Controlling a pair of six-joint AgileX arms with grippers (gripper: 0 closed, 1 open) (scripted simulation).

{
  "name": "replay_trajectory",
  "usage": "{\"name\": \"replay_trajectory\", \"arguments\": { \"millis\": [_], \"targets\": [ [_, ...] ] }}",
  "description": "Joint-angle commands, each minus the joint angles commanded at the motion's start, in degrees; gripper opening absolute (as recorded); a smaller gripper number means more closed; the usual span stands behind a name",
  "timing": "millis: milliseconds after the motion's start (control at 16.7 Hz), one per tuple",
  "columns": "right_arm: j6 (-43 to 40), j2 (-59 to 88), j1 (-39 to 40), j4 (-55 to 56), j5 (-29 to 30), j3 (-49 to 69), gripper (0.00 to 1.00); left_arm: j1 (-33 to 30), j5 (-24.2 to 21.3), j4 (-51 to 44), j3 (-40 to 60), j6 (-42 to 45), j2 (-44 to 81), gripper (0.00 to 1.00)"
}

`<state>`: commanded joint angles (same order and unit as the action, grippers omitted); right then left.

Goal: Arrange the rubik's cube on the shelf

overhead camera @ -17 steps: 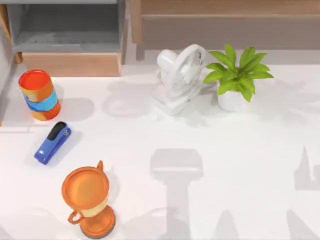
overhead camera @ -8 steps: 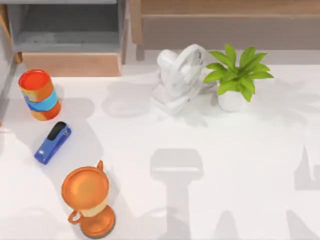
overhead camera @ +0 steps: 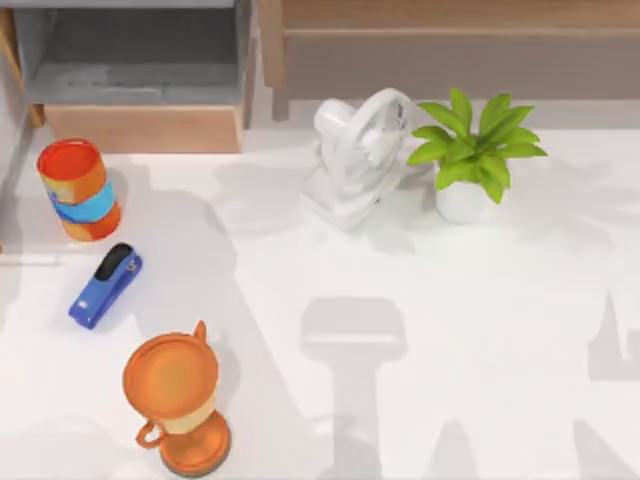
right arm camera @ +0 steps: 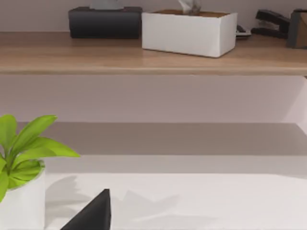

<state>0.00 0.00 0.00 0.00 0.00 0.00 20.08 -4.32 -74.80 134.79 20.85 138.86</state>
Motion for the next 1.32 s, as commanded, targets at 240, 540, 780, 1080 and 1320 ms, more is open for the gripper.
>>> {"name": "replay_trajectory", "arguments": {
  "millis": [240, 540, 780, 1080, 1320],
  "targets": [
    [0.0, 0.0, 0.0, 0.0, 0.0, 0.0, 1.00, 0.0, -0.1, -0.3, 0.1, -0.2, 0.2, 1.00],
    [0.0, 0.0, 0.0, 0.0, 0.0, 0.0, 1.00, 0.0, -0.1, -1.8, -0.2, -0.3, -1.4, 1.00],
    [0.0, 0.0, 0.0, 0.0, 0.0, 0.0, 1.00, -1.0, 0.2, -4.1, -1.5, -1.0, -5.2, 1.00],
    [0.0, 0.0, 0.0, 0.0, 0.0, 0.0, 1.00, -0.7, 0.3, 1.0, -3.6, -0.8, -2.4, 1.00],
    [0.0, 0.0, 0.0, 0.0, 0.0, 0.0, 1.00, -0.3, 0.2, 7.3, -3.9, -0.7, 4.0, 1.00]
  ]
}}
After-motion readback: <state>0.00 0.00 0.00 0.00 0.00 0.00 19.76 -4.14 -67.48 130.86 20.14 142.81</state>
